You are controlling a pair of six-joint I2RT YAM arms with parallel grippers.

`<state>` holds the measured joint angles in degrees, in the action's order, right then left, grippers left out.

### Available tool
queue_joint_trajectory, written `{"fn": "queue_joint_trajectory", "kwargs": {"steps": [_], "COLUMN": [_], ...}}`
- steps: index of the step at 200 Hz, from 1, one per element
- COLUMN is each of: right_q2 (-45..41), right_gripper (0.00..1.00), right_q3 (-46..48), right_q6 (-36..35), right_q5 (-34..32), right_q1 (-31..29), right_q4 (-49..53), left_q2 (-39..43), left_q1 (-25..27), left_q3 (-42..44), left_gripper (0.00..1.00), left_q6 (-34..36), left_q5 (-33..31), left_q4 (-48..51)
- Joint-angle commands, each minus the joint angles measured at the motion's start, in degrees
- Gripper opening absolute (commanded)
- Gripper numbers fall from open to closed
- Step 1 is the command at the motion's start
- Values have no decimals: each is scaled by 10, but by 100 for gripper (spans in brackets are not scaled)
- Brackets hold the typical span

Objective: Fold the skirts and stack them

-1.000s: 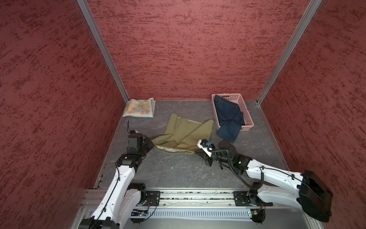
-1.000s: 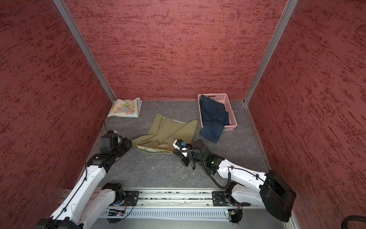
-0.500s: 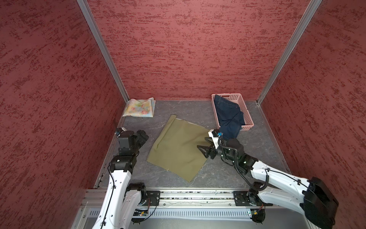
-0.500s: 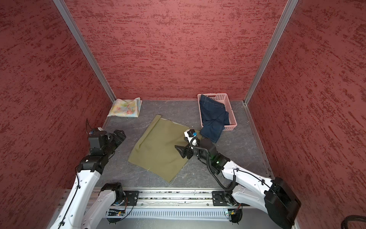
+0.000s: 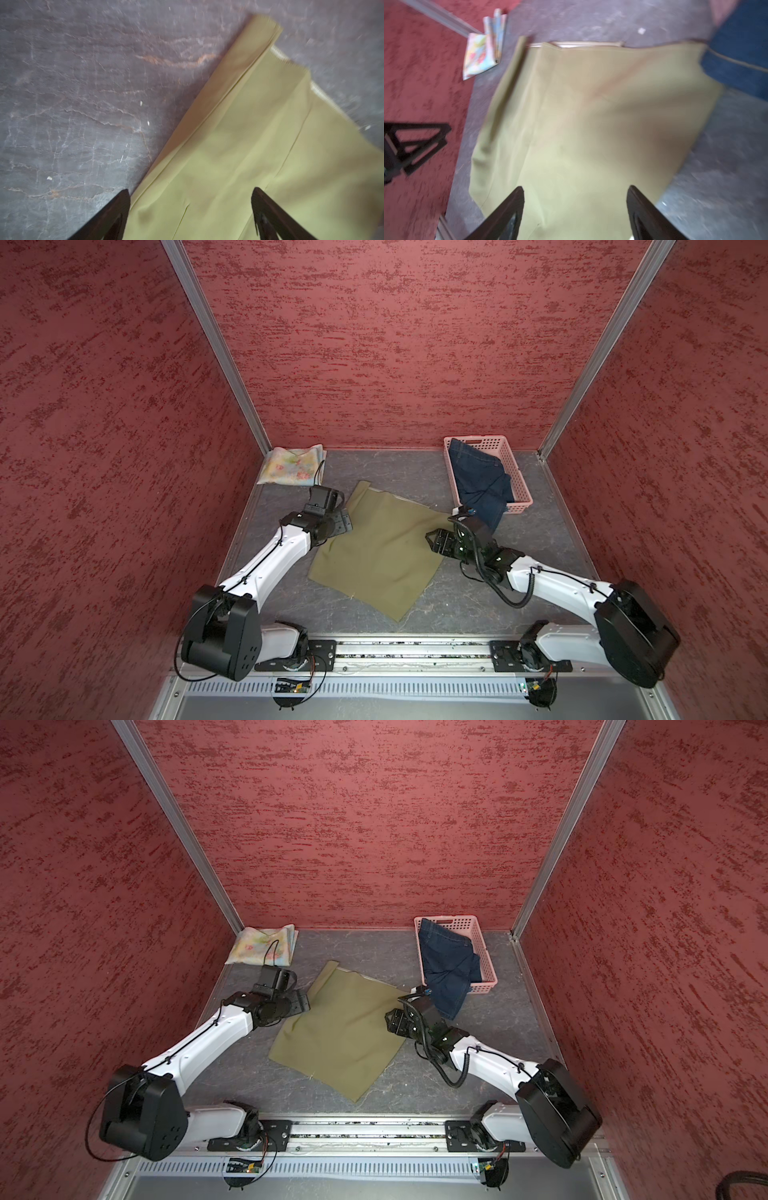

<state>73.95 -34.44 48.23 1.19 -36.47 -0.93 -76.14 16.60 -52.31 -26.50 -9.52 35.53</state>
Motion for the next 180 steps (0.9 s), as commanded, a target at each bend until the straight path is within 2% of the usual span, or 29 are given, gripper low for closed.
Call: {"fn": "queue_joint_trajectory", "kwargs": {"steps": [1, 34, 59, 92, 153, 180], "right_q2": [9, 33, 58, 90, 141, 148], "right_gripper": [77, 76, 75, 74, 72, 72], "right_q3": [2, 2, -6, -16, -24, -29], "right_q6": [83, 89, 83, 88, 87, 78], "right_q5": [-36, -25, -17, -11, -3, -5], "right_q1": [14, 32, 39, 43, 48, 50], "right_q4": [49, 42, 32, 28, 10, 13], "left_q2": [-20, -62, -88, -104, -90, -85], "left_q1": [6, 3, -20, -65, -213, -228], "left_q3": [-9, -4, 3, 12, 94, 86], "left_gripper": [91, 91, 91, 91, 90, 90], "left_q6": [14, 9, -4, -22, -112, -125], "left_q5": [-32, -31, -4, 27, 151, 159], "left_q4": [19, 2, -29, -61, -173, -178]}}
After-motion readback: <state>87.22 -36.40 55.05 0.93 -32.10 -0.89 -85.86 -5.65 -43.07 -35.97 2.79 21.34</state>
